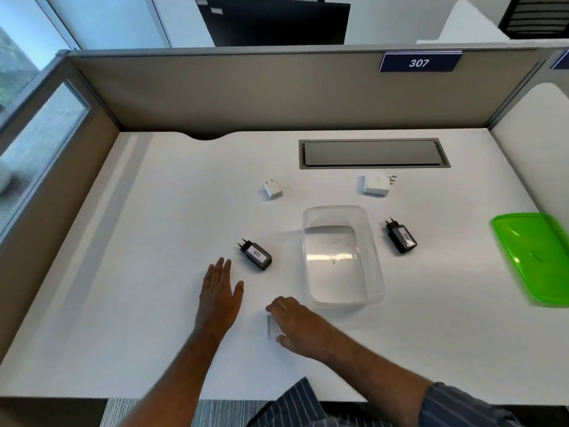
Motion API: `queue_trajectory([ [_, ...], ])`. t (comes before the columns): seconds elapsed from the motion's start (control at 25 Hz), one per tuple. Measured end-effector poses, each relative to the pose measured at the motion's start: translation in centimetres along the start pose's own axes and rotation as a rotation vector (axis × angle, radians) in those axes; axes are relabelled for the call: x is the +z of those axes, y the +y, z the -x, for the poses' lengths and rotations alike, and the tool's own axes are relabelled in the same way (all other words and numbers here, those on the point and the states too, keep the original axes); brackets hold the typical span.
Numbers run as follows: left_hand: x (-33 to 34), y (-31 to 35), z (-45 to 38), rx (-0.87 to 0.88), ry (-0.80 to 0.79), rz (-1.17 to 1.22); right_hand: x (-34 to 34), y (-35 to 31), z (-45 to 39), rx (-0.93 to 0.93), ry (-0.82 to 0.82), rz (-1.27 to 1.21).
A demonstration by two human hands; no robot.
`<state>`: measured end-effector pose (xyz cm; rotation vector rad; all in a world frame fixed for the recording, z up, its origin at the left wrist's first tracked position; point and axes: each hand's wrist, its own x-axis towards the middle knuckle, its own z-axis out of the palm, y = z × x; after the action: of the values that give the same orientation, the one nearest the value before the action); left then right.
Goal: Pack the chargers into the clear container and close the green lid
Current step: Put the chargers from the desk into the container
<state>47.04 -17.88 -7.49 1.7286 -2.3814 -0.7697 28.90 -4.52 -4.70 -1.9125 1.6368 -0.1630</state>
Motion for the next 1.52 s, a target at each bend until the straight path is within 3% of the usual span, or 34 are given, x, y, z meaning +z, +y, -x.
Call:
queue_trajectory([
  [0.2, 1.3, -1.9, 0.8, 0.008, -0.107, -0.101, 1.3, 0.5, -0.2, 0.015, 0.002, 0.091],
  [0.44, 2.1, -2.3, 0.9, 0.023, -0.125, -0.160, 1.0, 0.0, -0.4, 0.032, 0.061, 0.093],
  [0.68, 2.9, -2.6, 1.2, 0.052, -0.071, -0.224, -4.0, -1.3, 0.4, -0.014, 0.339, -0.072],
  [0.92, 3.2, -2.4, 1.5, 0.070, -0.027, -0.257, -9.0, 1.4, 1.4, 0.141, 0.533, -0.124],
  [1.08, 3.0, -2.2, 1.4, 0.077, -0.023, -0.247, -9.6, 5.5, 2.0, 0.269, 0.446, -0.215],
  [1.24, 2.8, -2.0, 1.5, 0.079, -0.022, -0.243, -9.2, 8.2, 1.8, 0.402, 0.183, -0.244],
  [1.52, 2.4, -1.7, 1.6, 0.063, -0.041, -0.267, -8.1, 9.6, 0.6, 0.414, -0.110, -0.167],
])
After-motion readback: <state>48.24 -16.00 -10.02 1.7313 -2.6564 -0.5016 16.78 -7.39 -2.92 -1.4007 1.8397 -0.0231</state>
